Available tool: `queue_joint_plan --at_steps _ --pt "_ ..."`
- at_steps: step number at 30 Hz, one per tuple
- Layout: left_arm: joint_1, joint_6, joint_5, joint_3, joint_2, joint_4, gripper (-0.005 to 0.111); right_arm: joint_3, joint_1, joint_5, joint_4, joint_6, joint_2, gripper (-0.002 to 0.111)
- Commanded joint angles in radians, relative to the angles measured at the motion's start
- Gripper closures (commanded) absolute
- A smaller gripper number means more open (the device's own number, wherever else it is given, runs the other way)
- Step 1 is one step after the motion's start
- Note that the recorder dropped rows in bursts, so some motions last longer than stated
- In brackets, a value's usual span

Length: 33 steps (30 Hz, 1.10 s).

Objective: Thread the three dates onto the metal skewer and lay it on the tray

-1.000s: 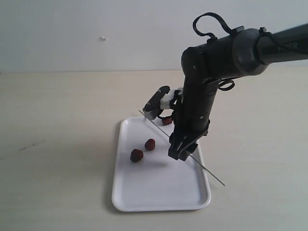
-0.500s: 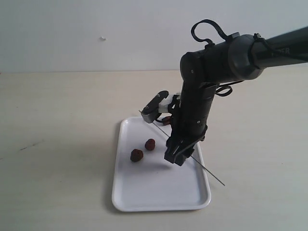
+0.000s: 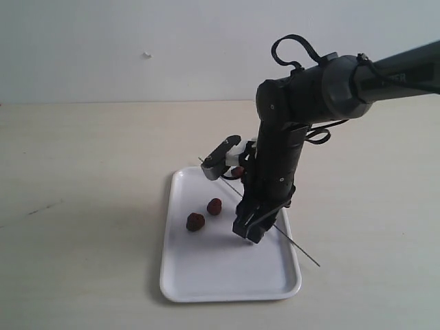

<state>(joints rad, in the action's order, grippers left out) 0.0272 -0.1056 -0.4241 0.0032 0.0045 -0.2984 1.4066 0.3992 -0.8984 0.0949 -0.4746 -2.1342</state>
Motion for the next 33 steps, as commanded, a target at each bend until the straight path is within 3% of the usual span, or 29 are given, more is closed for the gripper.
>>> queue_joint_plan --at_steps 1,8,20,33 --pt "-0.002 -0.003 0.004 -0.003 -0.005 -0.002 0.08 0.005 -0.005 -0.024 -0.002 0.007 -0.018 0.064" --pt "-0.002 -0.003 0.004 -0.003 -0.005 -0.002 0.08 0.005 -0.005 -0.026 -0.009 0.06 -0.018 0.108" --pt "-0.002 -0.003 0.004 -0.003 -0.005 -0.002 0.08 0.006 -0.005 -0.036 -0.05 0.144 0.115 0.108" --pt "-0.002 -0.003 0.004 -0.003 -0.005 -0.002 0.08 0.006 -0.005 -0.244 -0.05 0.17 0.401 0.108"
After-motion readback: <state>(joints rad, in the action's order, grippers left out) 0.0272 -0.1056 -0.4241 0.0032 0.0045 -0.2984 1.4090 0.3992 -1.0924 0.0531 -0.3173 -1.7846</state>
